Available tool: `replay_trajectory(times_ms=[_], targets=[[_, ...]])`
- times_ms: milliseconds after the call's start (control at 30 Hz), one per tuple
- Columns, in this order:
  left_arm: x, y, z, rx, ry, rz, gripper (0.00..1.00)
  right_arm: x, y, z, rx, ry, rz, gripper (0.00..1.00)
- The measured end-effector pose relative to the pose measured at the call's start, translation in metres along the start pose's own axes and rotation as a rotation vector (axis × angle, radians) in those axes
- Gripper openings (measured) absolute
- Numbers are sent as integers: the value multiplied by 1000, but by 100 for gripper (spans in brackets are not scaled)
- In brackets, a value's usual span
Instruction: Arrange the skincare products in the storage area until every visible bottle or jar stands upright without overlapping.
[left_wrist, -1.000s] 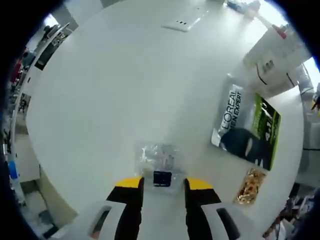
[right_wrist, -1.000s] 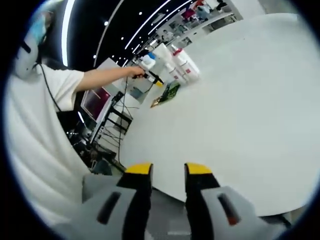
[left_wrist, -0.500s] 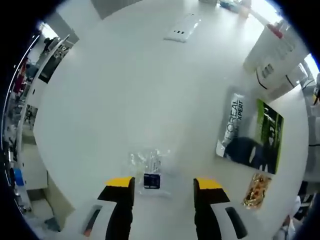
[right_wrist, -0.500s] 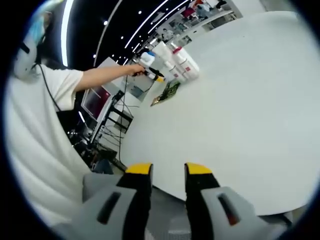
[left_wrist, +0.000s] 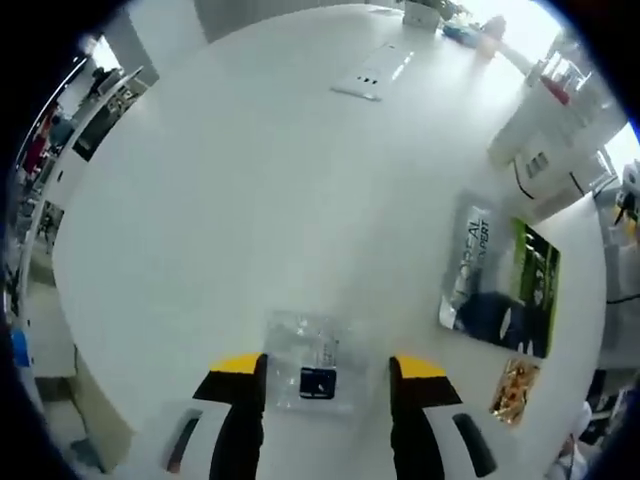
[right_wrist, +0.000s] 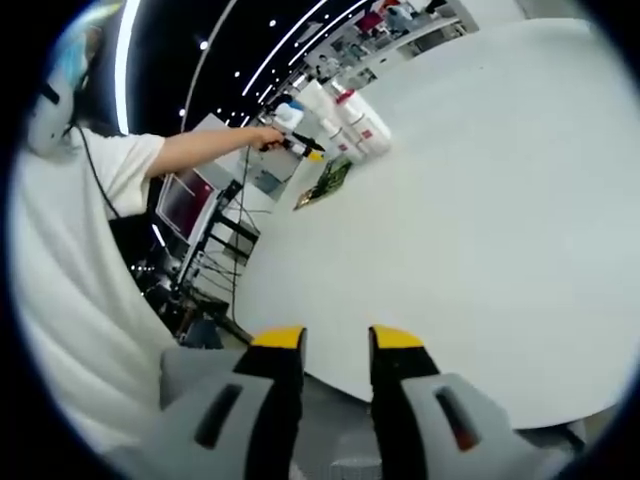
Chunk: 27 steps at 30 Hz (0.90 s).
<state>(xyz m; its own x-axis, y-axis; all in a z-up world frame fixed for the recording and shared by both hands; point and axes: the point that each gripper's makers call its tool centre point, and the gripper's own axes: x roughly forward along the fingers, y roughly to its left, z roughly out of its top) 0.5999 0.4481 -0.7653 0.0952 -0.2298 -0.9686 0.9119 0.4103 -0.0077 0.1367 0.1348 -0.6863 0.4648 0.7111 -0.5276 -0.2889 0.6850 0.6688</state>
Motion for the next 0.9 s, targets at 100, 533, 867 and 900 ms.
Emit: replay_trajectory(times_ms=[100, 533, 867, 900], targets=[[1, -19, -2, -12, -1, 1, 32, 2, -1, -1, -15, 5, -5, 26], [-4, -26, -6, -44, -9, -9, 36, 1, 0, 0, -25, -7, 4, 26], [7, -2, -1, -69, -31, 1, 77, 2, -3, 1, -10, -4, -4, 26], [11, -5, -4, -101, -32, -23, 76, 3, -3, 0, -9, -2, -5, 26]])
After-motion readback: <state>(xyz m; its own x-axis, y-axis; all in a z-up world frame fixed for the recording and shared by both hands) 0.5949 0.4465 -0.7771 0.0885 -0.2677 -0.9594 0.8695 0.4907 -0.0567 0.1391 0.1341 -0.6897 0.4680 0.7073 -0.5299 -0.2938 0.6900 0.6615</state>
